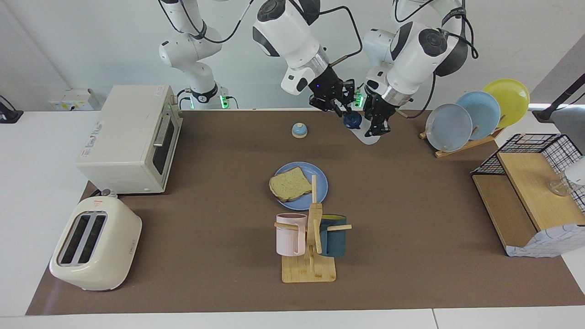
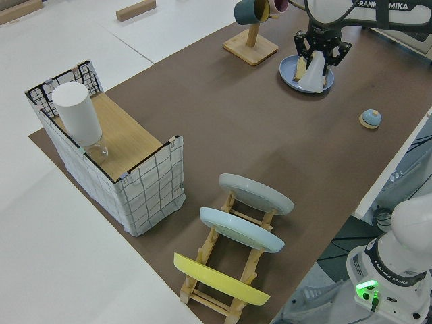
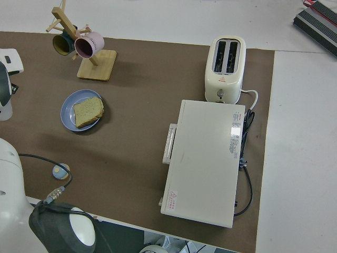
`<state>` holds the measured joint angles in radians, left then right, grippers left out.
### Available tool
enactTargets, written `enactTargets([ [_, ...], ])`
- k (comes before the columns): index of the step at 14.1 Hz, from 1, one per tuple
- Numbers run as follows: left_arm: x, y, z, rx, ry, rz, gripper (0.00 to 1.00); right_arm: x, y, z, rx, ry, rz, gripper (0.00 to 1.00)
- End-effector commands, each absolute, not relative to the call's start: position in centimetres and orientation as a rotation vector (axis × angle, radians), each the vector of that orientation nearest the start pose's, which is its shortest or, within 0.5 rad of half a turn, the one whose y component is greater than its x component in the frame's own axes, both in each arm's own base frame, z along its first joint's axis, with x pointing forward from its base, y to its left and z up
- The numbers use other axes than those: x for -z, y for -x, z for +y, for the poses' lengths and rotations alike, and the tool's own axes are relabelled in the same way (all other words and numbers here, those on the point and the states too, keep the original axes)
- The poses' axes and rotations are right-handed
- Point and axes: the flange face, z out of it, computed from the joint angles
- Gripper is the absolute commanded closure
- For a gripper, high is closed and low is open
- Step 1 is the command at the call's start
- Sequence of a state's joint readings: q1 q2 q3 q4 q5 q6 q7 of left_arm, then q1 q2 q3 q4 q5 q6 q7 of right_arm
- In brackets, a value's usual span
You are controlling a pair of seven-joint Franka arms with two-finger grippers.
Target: Put bread on plate and add seasoning
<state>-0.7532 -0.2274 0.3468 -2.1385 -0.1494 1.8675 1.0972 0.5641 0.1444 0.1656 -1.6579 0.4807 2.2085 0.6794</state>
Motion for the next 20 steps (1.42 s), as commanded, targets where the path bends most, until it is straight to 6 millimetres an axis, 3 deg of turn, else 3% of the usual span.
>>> enactTargets([
  [1,-49.6,-43.5,-19.3,0.070,2.511,2.237,1.00,-57.2,-47.8,43.2,0.023,2.522,0.215,0.74],
  [5,-49.6,-43.5,-19.3,0.067,2.512,2.238,1.00,-57.0,-47.7,43.6,0.018,2.521,0.216,0.86],
  [8,-49.6,-43.5,-19.3,0.070,2.511,2.237,1.00,-57.0,-47.7,43.6,0.027,2.516,0.218,0.87],
  [9,-49.6,-43.5,-19.3,0.070,2.511,2.237,1.00,-56.9,-47.8,43.6,0.025,2.516,0.221,0.98],
  [10,-49.6,-43.6,-19.3,0.074,2.511,2.235,1.00,-57.0,-47.9,43.5,0.027,2.509,0.226,1.00],
  [16,-49.7,-43.4,-20.0,0.078,2.534,2.204,1.00,-57.3,-48.4,43.1,-0.011,2.440,0.292,1.00],
  [20,-49.7,-43.4,-20.0,0.081,2.534,2.204,1.00,-57.4,-50.2,41.0,0.015,2.426,0.341,1.00],
])
